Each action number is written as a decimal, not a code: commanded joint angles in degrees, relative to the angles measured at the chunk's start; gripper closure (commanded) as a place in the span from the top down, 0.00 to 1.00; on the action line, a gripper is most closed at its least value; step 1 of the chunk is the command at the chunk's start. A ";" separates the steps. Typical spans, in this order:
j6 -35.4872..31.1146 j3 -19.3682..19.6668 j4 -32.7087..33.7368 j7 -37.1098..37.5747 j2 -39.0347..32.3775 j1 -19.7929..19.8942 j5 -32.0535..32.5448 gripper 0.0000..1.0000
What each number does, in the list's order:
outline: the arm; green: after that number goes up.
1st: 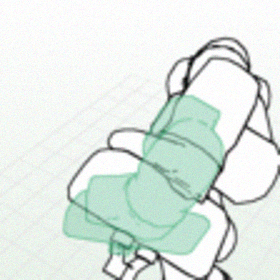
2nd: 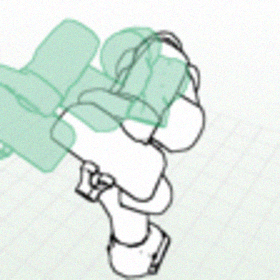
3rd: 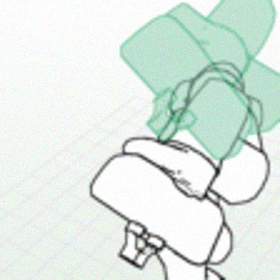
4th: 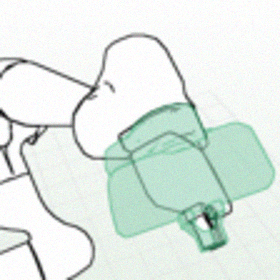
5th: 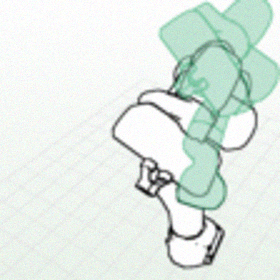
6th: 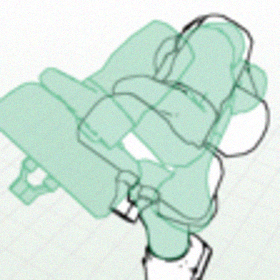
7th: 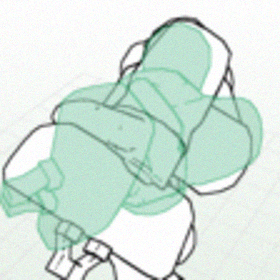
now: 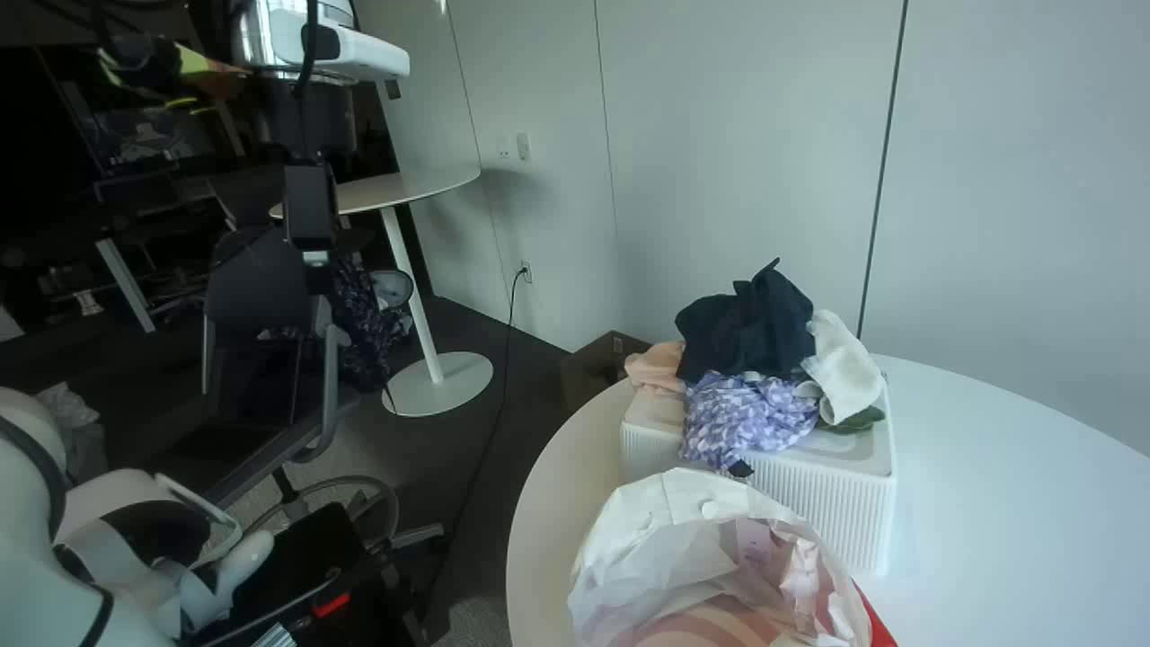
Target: Put the blue and purple clothes in the plastic bag
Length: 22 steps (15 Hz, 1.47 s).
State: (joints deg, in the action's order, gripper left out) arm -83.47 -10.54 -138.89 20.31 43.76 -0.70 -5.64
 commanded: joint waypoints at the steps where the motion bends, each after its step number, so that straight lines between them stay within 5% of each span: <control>1: 0.06 -0.10 0.27 -0.09 -0.01 0.16 -0.04 1.00; 13: -0.59 -0.38 0.48 -0.97 -1.00 -0.27 0.08 1.00; 17: -11.09 -4.10 -0.19 0.64 -11.02 -1.08 -0.92 1.00; 22: -31.77 -9.74 5.45 6.09 -28.90 -1.05 6.66 1.00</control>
State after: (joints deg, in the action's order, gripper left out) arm -107.21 -18.47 -139.68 22.23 25.79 -1.36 -4.03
